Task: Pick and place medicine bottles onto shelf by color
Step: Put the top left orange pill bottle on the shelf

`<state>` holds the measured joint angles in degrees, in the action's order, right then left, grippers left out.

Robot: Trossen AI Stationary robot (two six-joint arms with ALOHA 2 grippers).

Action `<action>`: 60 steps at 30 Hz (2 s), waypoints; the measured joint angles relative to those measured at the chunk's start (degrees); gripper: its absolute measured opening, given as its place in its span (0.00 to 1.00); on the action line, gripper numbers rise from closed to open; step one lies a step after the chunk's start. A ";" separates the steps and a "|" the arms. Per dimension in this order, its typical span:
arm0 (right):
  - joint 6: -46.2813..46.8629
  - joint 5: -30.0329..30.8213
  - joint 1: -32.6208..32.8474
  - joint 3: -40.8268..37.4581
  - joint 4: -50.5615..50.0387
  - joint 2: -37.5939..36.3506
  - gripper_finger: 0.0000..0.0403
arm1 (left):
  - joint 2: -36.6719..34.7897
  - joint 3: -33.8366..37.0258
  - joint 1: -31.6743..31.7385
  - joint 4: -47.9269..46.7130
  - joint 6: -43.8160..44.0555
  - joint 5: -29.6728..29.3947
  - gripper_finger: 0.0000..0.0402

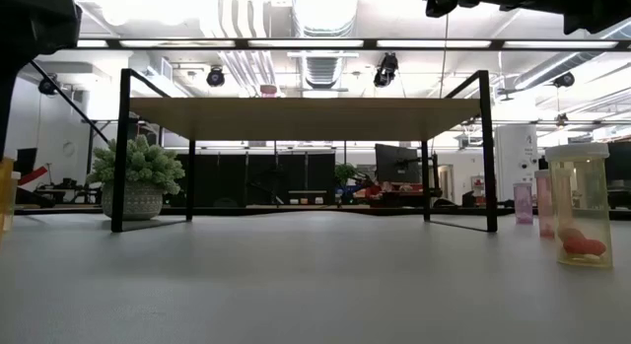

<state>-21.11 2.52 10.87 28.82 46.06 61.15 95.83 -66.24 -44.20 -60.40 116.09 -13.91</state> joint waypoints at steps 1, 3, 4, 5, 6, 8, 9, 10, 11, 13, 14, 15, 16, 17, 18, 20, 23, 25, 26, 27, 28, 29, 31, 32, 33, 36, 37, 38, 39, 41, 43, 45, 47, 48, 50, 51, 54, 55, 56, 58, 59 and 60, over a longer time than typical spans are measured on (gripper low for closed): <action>-0.04 0.00 0.00 0.00 0.00 -0.01 0.02 | 0.00 -0.06 0.00 -0.01 0.00 0.04 0.56; -0.12 0.00 0.00 0.00 0.00 -0.01 0.02 | 0.00 -0.24 0.00 0.08 0.00 0.07 0.50; -0.14 0.00 0.00 0.00 0.00 -0.01 0.02 | 0.00 -0.28 0.00 0.14 0.00 0.10 0.48; -0.14 0.00 0.00 0.00 -0.02 0.01 0.02 | 0.00 -0.35 0.00 0.26 0.00 0.12 0.46; -0.14 0.00 0.00 0.00 -0.04 -0.01 0.02 | 0.00 -0.41 0.00 0.46 0.00 0.17 0.46; -0.14 0.01 0.00 0.00 -0.19 -0.01 0.02 | -0.03 -0.82 0.00 0.98 -0.03 0.61 0.46; -0.14 0.01 0.00 0.01 -0.36 -0.01 0.02 | -0.06 -1.32 0.00 1.18 -0.25 1.04 0.46; -0.14 0.00 0.00 0.00 -0.44 0.01 0.02 | -0.09 -2.11 0.00 1.38 -0.90 1.70 0.46; -0.14 0.01 0.00 0.02 -0.46 0.01 0.02 | -0.12 -3.05 0.00 1.48 -1.39 2.40 0.47; -0.17 0.02 0.00 0.02 -0.48 0.01 0.02 | -0.15 -5.56 0.00 1.49 -2.94 2.90 0.49; -0.39 0.02 0.00 0.02 -0.50 0.01 0.02 | -0.15 -7.14 0.00 2.02 -4.55 2.64 0.49; -0.53 0.02 -0.02 0.02 -0.56 0.01 0.02 | -0.17 -8.78 0.02 3.11 -6.36 1.67 0.50; -0.63 0.02 -0.02 0.02 -0.59 0.01 0.02 | -0.17 -10.63 0.31 4.21 -8.82 0.48 0.50; -0.70 0.02 -0.02 0.02 -0.58 0.01 0.02 | -0.17 -12.51 0.72 5.19 -11.73 -0.86 0.50; -0.71 0.02 -0.02 0.02 -0.57 0.01 0.02 | -0.17 -14.61 1.30 6.03 -14.79 -2.61 0.50; -0.69 0.02 -0.02 0.02 -0.57 0.00 0.02 | -0.17 -19.17 3.07 6.76 -21.50 -5.77 0.50; -0.67 0.02 -0.02 0.02 -0.57 0.01 0.02 | -0.33 -25.59 6.50 5.76 -33.25 -8.75 0.49; -0.65 0.02 -0.02 0.02 -0.72 0.01 0.02 | -0.85 -29.26 9.26 2.72 -39.56 -8.96 0.49; -0.50 0.02 -0.02 0.02 -0.85 0.01 0.02 | -1.21 -30.95 10.74 0.48 -42.11 -9.00 0.49; -0.35 0.02 -0.02 0.02 -0.88 0.01 0.02 | -1.53 -32.64 12.33 -2.15 -44.40 -8.99 0.49; -0.05 0.02 -0.02 0.02 -0.95 0.01 0.02 | -1.88 -34.21 13.85 -5.36 -46.55 -9.04 0.49; 0.08 0.04 -0.02 0.02 -0.92 0.01 0.02 | -2.14 -35.67 15.54 -9.32 -48.23 -9.06 0.49; 0.07 0.04 -0.02 0.02 -1.03 0.01 0.02 | -2.37 -38.20 19.23 -17.59 -50.48 -9.11 0.49; 0.03 0.03 -0.02 0.02 -1.16 0.01 0.02 | -2.51 -39.17 21.18 -21.44 -51.35 -9.14 0.49; -0.30 0.04 -0.02 0.02 -1.20 0.01 0.02 | -2.67 -39.87 23.16 -25.11 -52.32 -9.39 0.49; -0.80 0.04 -0.02 0.02 -1.17 0.01 0.02 | -3.56 -40.02 29.16 -29.63 -56.19 -12.58 0.49; -0.94 0.04 -0.02 0.02 -1.20 0.01 0.02 | -4.12 -39.41 31.15 -29.11 -58.39 -13.18 0.49; -1.05 0.04 -0.02 0.02 -1.21 0.01 0.02 | -4.51 -38.93 33.23 -29.12 -60.53 -13.13 0.49; -1.21 0.04 -0.02 0.02 -1.22 0.01 0.02 | -4.77 -38.69 35.36 -28.93 -62.43 -12.93 0.49; -1.26 0.04 -0.02 0.02 -1.25 0.01 0.02 | -4.97 -38.38 39.55 -29.05 -65.96 -12.17 0.49; -1.28 0.04 -0.02 0.02 -1.25 0.01 0.02 | -4.98 -38.29 43.42 -28.86 -69.37 -11.44 0.49; -1.32 0.04 -0.02 0.02 -1.27 0.01 0.02 | -5.00 -38.29 46.90 -27.99 -71.87 -10.56 0.49; -1.38 0.04 -0.02 0.02 -1.27 0.01 0.02 | -5.03 -38.29 50.24 -27.97 -73.71 -8.15 0.49; -1.41 0.04 -0.02 0.02 -1.27 0.01 0.02 | -5.03 -38.26 51.74 -27.72 -74.66 -6.71 0.49; -1.41 0.04 -0.02 0.02 -1.36 0.01 0.02 | -5.03 -38.06 54.11 -26.85 -76.17 -4.11 0.49; -1.41 0.04 -0.02 0.02 -1.39 0.01 0.02 | -5.03 -37.90 55.03 -26.57 -76.57 -3.37 0.49; -1.41 0.04 -0.02 0.02 -1.44 0.01 0.02 | -5.89 -36.45 56.78 -25.03 -77.07 -2.79 0.49; -1.41 0.04 -0.02 0.02 -1.58 0.01 0.02 | -6.27 -35.78 57.22 -24.04 -77.09 -2.49 0.49; -1.41 0.04 -0.02 0.02 -1.70 0.01 0.02 | -6.69 -35.07 57.73 -23.46 -77.10 -1.96 0.49; -1.41 0.04 -0.02 0.02 -1.90 0.01 0.02 | -7.07 -33.61 58.40 -23.04 -77.05 -1.25 0.49; -1.41 0.04 -0.02 0.02 -2.02 0.01 0.02 | -7.19 -32.92 58.59 -22.61 -77.05 -1.04 0.49; -1.41 0.04 -0.02 0.02 -2.10 0.01 0.02 | -7.43 -32.19 58.75 -22.35 -77.02 -1.04 0.49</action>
<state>-22.52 2.57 10.85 28.84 43.97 61.17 88.40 -98.43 14.55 -82.76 39.07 -14.96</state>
